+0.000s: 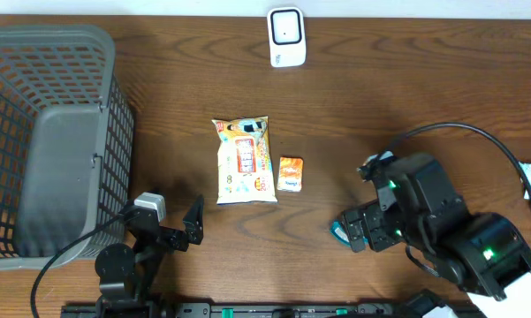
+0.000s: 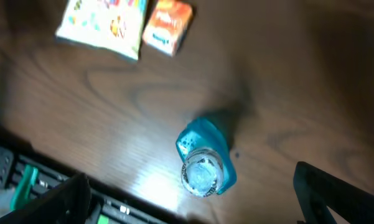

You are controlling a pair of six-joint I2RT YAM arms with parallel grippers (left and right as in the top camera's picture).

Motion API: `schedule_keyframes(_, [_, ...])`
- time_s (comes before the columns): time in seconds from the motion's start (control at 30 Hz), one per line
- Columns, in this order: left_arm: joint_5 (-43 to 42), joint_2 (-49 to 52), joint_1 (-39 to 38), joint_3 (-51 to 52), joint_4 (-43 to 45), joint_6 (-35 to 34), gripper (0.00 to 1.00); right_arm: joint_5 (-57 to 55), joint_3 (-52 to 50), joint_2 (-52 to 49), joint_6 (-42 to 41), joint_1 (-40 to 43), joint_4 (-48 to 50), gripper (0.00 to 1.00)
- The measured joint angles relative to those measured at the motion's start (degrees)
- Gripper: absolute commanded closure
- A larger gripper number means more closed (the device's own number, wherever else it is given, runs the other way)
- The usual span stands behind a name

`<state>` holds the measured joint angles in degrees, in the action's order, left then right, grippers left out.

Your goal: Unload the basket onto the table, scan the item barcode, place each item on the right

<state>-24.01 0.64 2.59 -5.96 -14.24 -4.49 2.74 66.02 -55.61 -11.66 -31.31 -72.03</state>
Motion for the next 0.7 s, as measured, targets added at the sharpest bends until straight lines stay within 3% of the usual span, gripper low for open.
schedule_keyframes(0.4, [-0.02, 0.0, 0.0, 0.0, 0.0, 0.0, 0.02, 0.24, -11.17, -5.44, -2.01, 0.0, 6.12, 0.01])
schedule_keyframes(0.7, [-0.02, 0.0, 0.0, 0.0, 0.0, 0.0, 0.02, 0.79, -13.38, -6.82, -2.97, 0.0, 9.01, 0.16])
